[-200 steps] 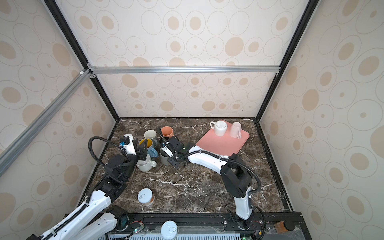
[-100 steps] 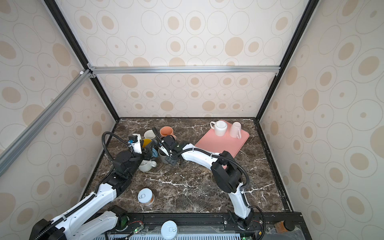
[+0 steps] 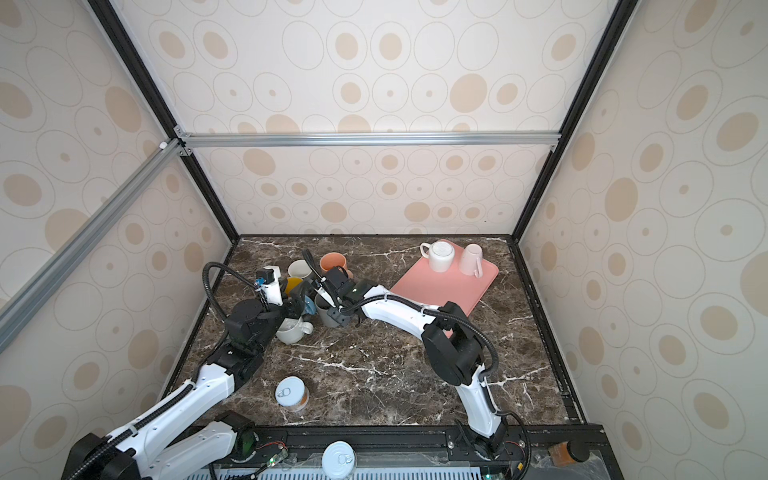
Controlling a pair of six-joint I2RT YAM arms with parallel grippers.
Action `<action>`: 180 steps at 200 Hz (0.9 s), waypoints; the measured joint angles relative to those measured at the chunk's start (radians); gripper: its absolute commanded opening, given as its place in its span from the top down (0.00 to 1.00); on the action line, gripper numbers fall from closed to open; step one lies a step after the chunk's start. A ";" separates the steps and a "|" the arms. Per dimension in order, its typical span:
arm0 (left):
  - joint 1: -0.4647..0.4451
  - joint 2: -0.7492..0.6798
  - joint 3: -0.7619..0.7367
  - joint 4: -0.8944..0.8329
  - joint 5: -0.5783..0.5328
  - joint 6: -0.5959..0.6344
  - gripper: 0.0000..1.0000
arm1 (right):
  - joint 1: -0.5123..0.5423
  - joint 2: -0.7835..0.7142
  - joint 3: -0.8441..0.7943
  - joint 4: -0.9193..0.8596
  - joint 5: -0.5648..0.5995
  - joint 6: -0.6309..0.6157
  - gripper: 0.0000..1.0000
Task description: Turn the mug right side up
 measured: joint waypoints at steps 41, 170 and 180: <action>0.003 0.000 0.000 0.000 0.020 -0.019 0.45 | 0.001 -0.105 -0.064 0.045 0.009 0.008 0.63; -0.106 0.272 0.226 -0.079 0.114 -0.093 0.52 | -0.342 -0.304 -0.272 0.099 0.138 0.200 0.63; -0.126 0.297 0.238 -0.079 0.118 -0.094 0.52 | -0.406 -0.304 -0.291 0.092 0.110 0.241 0.63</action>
